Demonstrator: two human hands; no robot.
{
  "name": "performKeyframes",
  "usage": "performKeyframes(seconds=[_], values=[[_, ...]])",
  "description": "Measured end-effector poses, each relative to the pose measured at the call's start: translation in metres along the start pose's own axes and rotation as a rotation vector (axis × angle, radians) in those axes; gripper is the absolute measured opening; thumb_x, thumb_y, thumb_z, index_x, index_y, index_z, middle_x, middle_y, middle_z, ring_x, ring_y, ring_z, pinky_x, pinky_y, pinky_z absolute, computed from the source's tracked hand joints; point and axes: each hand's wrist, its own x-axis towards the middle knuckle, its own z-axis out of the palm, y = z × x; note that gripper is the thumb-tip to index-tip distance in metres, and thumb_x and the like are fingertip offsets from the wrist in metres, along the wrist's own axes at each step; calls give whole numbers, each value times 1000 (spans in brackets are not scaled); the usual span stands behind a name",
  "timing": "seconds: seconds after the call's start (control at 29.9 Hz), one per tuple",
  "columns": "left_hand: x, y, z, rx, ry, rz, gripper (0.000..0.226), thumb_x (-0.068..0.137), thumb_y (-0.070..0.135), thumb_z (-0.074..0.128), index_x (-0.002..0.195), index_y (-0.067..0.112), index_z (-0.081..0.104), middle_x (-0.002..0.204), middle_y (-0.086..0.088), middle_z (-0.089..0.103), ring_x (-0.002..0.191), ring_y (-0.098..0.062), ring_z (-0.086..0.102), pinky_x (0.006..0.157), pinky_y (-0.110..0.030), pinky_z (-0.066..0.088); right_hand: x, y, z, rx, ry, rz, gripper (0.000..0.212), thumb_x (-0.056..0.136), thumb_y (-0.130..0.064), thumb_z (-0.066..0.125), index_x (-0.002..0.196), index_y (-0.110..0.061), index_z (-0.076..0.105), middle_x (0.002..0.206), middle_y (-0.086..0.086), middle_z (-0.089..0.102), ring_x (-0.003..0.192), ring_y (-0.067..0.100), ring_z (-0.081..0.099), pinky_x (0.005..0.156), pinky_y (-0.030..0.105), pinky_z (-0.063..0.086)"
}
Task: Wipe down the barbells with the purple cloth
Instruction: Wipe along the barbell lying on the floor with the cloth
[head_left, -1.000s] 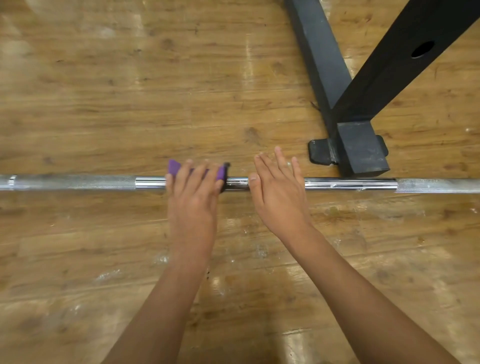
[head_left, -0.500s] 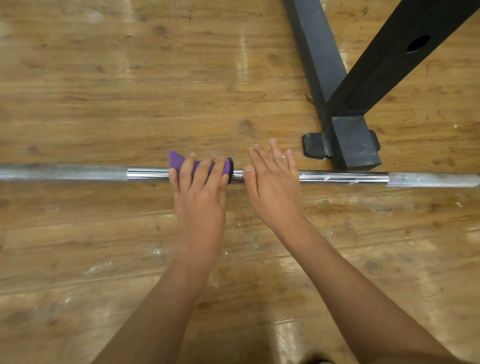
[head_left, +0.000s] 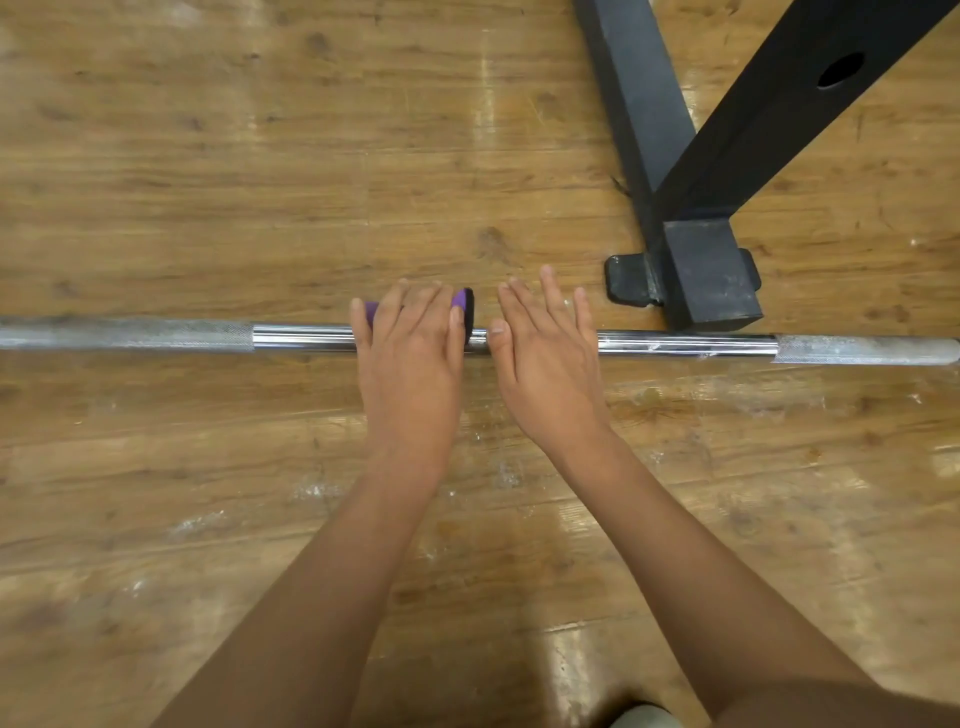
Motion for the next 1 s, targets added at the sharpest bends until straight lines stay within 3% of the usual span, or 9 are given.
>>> performKeyframes(seconds=[0.17,0.33,0.43,0.54,0.6,0.7,0.84,1.0], values=[[-55,-5,3,-18,87,72,42,107,29,39,143,16,56,152,-1,50,147,-24,31,118,-49,20,-2,-2,-1,5,37,6,57,107,-37,19,149,-10,47,156,3,45,155,20,17,127,43,4],[-38,-13,-3,4,103,117,40,106,32,45,138,15,60,147,-3,55,143,-26,38,117,-52,27,-10,-1,5,-8,65,-1,55,108,-36,22,151,-10,44,158,4,41,154,20,20,126,43,14],[-41,-13,-10,16,64,98,51,105,34,47,152,15,41,154,-3,48,145,-22,37,119,-51,27,-15,-1,7,-5,82,-14,53,109,-34,25,151,-10,45,159,5,40,154,21,19,125,45,17],[-52,-10,-13,45,18,52,57,104,37,47,156,16,33,161,-3,37,148,-20,31,121,-50,22,-22,-2,7,-14,87,-13,54,109,-35,23,152,-10,43,160,4,39,155,22,16,126,46,13],[-55,-9,-15,58,15,50,60,102,38,51,155,14,36,157,-5,42,146,-22,34,120,-51,24,-28,-4,6,-17,86,-17,55,108,-35,22,152,-10,42,160,5,38,155,23,14,126,47,10],[-56,-5,-22,84,7,41,64,100,39,57,154,12,36,139,-8,57,133,-25,44,116,-51,30,-37,-6,4,-22,90,-13,55,108,-34,22,153,-10,41,161,4,36,156,23,13,127,47,7],[-51,-7,-30,158,-47,120,57,100,44,52,148,14,45,119,-6,61,113,-27,51,114,-51,33,-47,-8,1,-19,37,-2,57,108,-37,19,154,-10,38,162,4,33,156,22,9,126,48,6],[-66,-20,-39,84,-96,111,43,106,37,41,141,17,55,140,0,56,136,-23,44,118,-48,27,-56,-7,-16,26,-113,20,60,107,-40,13,157,-11,31,165,1,26,156,15,-4,124,42,-14]])
